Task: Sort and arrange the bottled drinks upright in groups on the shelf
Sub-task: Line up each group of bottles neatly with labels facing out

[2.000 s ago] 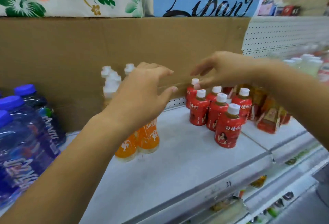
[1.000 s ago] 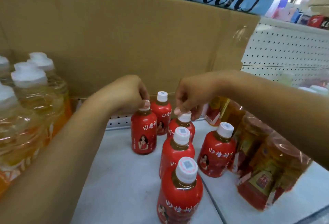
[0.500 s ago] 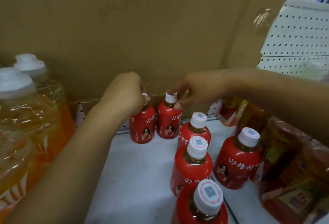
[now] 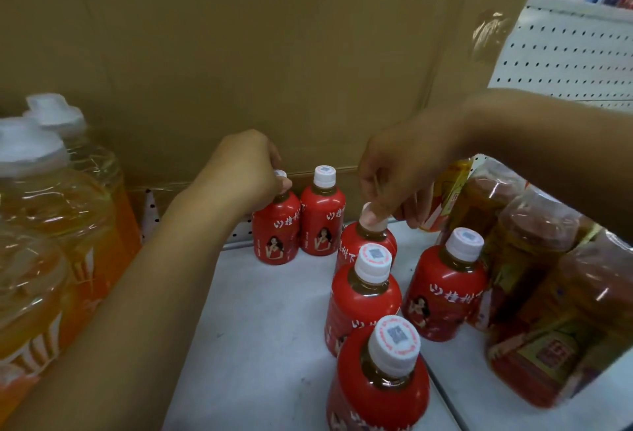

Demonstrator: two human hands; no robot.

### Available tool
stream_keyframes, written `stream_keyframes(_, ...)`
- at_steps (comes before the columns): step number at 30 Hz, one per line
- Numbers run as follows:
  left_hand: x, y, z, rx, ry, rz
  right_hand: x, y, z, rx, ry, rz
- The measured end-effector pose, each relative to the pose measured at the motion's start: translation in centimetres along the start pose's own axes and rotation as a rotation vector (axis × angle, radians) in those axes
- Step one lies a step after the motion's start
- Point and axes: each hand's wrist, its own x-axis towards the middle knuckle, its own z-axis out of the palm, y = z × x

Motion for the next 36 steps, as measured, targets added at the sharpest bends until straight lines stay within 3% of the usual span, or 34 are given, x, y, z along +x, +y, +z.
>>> stream_keyframes(4,-1.4,0.9,-1.6,-0.01,-0.029,0.1,0.4,0.4,0.4,0.008,0.126,-0.072)
stream_keyframes(9,-3.8,1.8,-3.6,0.135,-0.432,0.217,1.6,0.7,0.3,-0.085,0.24,-0.161)
stream_keyframes(11,-3.8,1.8,-3.6,0.18,-0.498,0.223,2.1,0.9,0.2,-0.065,0.246,-0.182)
stream_keyframes(17,-3.5,1.6,-3.5,0.132,-0.539,0.278,2.2,1.9,0.1,-0.09,0.244,-0.259)
stream_keyframes(21,-4.1,3.1,-2.0,0.031,-0.576,0.411,2.3,2.4,0.1,0.004,0.232,-0.279)
stream_keyframes(25,-4.6,4.3,-0.5,-0.048,-0.587,0.433,2.2,2.8,0.1,0.111,0.182,-0.289)
stream_keyframes(36,-5.4,4.6,-1.3,0.078,-0.535,0.402,1.9,3.0,0.1,0.176,0.145,-0.277)
